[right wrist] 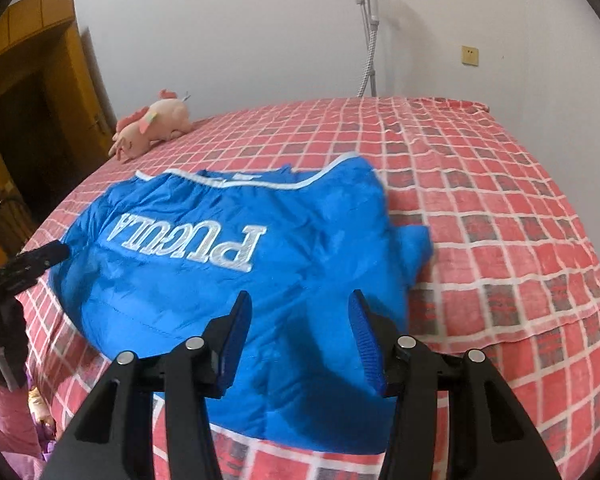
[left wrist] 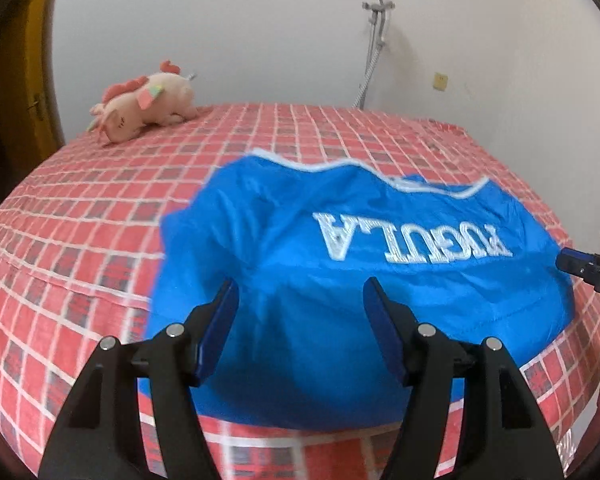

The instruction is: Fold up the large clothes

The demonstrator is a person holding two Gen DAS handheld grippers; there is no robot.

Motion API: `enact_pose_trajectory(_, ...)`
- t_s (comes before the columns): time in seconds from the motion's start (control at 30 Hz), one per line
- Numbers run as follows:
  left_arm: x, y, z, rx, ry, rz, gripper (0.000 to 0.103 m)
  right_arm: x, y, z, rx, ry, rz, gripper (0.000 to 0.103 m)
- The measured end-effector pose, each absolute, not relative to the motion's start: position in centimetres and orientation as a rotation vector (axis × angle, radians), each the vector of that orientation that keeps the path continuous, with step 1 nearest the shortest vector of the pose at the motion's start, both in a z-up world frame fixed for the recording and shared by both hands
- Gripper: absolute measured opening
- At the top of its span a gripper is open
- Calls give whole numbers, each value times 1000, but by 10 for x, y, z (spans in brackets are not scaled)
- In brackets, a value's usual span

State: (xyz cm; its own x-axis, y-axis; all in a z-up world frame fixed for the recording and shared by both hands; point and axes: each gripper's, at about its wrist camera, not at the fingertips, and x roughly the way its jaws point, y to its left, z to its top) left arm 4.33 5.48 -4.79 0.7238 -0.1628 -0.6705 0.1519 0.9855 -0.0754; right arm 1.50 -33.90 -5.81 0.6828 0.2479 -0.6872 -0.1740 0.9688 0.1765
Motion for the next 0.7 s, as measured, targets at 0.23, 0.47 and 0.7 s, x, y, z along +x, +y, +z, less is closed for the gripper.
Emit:
enact_pose_trajectory(0.23, 52, 42, -72, 29, 783, -137, 65, 20, -334, -75, 76, 791, 187, 49)
enact_pose_trajectory(0.47, 53, 38, -81, 66, 777, -123, 65, 22, -334, -93, 74, 786, 183, 49)
enact_pose_trajectory(0.7, 56, 40, -87, 57, 774, -129, 65, 23, -329, -102, 60, 774, 155, 49)
